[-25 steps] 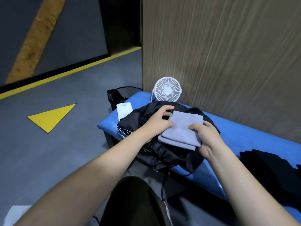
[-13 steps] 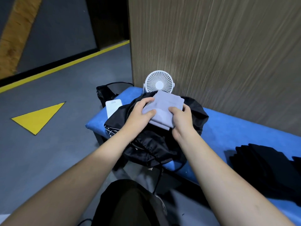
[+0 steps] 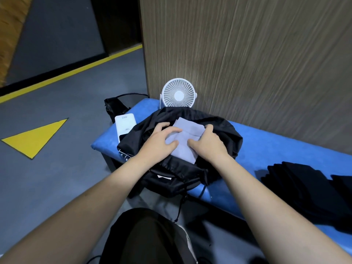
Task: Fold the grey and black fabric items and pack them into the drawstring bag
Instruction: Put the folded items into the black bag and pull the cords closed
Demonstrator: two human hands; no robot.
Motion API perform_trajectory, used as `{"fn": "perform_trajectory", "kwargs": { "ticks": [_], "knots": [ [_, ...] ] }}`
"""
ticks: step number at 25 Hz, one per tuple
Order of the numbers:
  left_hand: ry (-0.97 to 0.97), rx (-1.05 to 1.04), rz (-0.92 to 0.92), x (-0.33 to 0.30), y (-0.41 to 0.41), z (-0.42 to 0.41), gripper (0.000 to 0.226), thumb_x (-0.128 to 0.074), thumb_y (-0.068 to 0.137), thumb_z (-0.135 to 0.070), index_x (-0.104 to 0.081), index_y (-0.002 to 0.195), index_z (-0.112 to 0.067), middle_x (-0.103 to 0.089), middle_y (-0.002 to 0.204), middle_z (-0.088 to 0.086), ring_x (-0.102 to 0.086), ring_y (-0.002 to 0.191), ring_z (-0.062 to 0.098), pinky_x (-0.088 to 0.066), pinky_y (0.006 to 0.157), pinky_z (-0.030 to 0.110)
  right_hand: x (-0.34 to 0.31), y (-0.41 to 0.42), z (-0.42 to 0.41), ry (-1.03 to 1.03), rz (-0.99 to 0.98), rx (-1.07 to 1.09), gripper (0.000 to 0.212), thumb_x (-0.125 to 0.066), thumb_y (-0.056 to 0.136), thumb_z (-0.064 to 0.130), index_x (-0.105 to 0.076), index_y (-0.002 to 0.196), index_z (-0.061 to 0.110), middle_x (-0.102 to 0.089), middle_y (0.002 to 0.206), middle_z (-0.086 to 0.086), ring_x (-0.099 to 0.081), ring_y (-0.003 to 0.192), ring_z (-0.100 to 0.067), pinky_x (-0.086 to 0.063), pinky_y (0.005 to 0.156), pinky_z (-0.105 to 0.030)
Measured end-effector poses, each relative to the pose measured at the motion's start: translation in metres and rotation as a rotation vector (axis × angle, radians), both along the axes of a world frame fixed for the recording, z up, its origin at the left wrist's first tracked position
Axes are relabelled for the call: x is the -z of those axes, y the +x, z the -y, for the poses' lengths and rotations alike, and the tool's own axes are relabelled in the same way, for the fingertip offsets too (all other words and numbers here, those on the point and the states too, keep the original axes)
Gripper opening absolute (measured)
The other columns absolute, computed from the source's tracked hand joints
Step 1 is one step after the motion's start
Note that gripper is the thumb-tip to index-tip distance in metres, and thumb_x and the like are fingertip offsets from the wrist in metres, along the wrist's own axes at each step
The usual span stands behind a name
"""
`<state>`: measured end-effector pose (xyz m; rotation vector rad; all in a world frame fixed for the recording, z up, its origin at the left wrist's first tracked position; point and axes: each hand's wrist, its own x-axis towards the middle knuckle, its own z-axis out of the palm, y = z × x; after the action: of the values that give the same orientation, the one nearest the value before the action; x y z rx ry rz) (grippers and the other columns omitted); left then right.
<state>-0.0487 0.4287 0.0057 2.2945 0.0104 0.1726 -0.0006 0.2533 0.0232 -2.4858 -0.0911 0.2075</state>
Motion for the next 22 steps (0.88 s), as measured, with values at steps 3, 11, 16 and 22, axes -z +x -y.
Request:
{"fn": "perform_trajectory", "kwargs": {
  "ticks": [3,11,16,22],
  "knots": [
    [0.025,0.037,-0.023,0.000,0.001,-0.001,0.039,-0.059,0.094,-0.024,-0.059,0.129,-0.041,-0.044,0.130,-0.016,-0.046,0.120,0.000,-0.035,0.098,0.014,-0.003,-0.009,0.003,-0.279,0.241,-0.119,0.083,-0.058,0.088,0.051,-0.016,0.156,0.029,-0.036,0.140,-0.012,-0.053,0.114,-0.039,-0.046,0.084,-0.044],
    [0.316,0.140,-0.037,-0.001,0.004,-0.011,0.044,-0.058,0.093,-0.041,-0.054,0.134,-0.052,-0.039,0.148,-0.020,-0.039,0.133,0.016,-0.027,0.113,0.031,-0.005,-0.006,0.020,-0.597,0.357,-0.305,0.065,-0.049,0.080,0.071,-0.051,0.124,0.022,-0.046,0.131,-0.004,-0.043,0.121,-0.031,-0.033,0.095,-0.049],
    [0.418,0.336,-0.166,-0.009,0.005,-0.028,0.064,-0.041,0.081,-0.077,-0.030,0.142,-0.064,-0.023,0.160,-0.017,-0.025,0.146,0.012,-0.024,0.121,0.041,-0.008,0.006,0.027,-0.269,0.320,-0.615,0.079,-0.060,0.085,0.055,-0.026,0.152,0.033,-0.040,0.143,0.004,-0.052,0.119,-0.022,-0.043,0.093,-0.038],
    [0.646,0.377,-0.231,-0.025,0.006,-0.037,0.085,-0.053,0.074,-0.083,-0.003,0.142,-0.070,-0.012,0.161,-0.014,-0.022,0.146,0.024,-0.029,0.116,0.043,-0.010,0.015,0.027,-0.143,0.117,-0.643,0.086,-0.074,0.076,0.052,-0.027,0.148,0.050,-0.032,0.120,0.003,-0.054,0.106,-0.022,-0.046,0.100,-0.037]
  ]
}}
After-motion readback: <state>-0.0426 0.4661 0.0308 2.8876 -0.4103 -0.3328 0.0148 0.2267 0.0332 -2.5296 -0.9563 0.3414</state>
